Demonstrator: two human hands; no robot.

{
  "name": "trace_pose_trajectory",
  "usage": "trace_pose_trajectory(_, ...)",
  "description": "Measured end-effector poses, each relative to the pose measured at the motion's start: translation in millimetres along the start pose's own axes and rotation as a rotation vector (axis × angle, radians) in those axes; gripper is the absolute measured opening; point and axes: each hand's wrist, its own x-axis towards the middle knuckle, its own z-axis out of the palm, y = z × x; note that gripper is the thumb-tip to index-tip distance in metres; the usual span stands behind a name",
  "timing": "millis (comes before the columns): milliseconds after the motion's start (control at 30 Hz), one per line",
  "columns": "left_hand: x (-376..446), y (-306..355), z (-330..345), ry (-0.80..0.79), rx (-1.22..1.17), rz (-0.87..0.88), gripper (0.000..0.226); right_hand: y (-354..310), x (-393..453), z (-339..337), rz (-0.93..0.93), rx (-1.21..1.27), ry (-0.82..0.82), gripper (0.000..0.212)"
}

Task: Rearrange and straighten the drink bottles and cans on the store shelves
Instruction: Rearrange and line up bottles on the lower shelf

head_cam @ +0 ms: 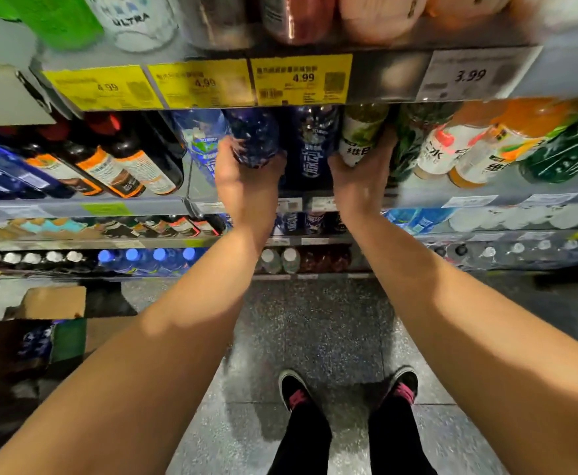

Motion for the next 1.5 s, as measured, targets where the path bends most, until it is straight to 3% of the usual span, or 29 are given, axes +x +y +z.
trace_pose_trajectory(167,7,15,10,0.068,0.352,-0.080,0.046,0,4,9,0.071,-0.050,-0.021,0.097)
trace_pose_trajectory(267,14,17,9,0.064,0.431,-0.097,0.051,-2,6,11,0.105,-0.075,-0.025,0.094)
trace_pose_trajectory(467,18,14,-2,0.069,0.365,-0.091,0.044,-2,10,13,0.199,0.057,-0.004,0.079)
trace_pose_trajectory(733,15,19,-6,0.074,0.344,-0.048,0.055,-4,18,20,0.184,-0.134,-0.074,0.099)
trace_pose_trajectory(900,8,11,-7,0.077,0.172,0.017,0.053,-9,16,25,0.246,0.039,-0.105,0.093)
trace_pose_trajectory(1067,6,1,-10,0.102,0.143,0.023,0.061,-4,22,24,0.203,-0.063,-0.107,0.083)
trace_pose_trajectory(1300,-27,4,-7,0.066,0.178,-0.037,0.047,-3,-4,5,0.149,-0.051,-0.133,0.085)
trace_pose_trajectory(1500,-68,14,23,0.003,0.157,-0.044,0.031,7,-23,-33,0.061,0.082,-0.029,0.078)
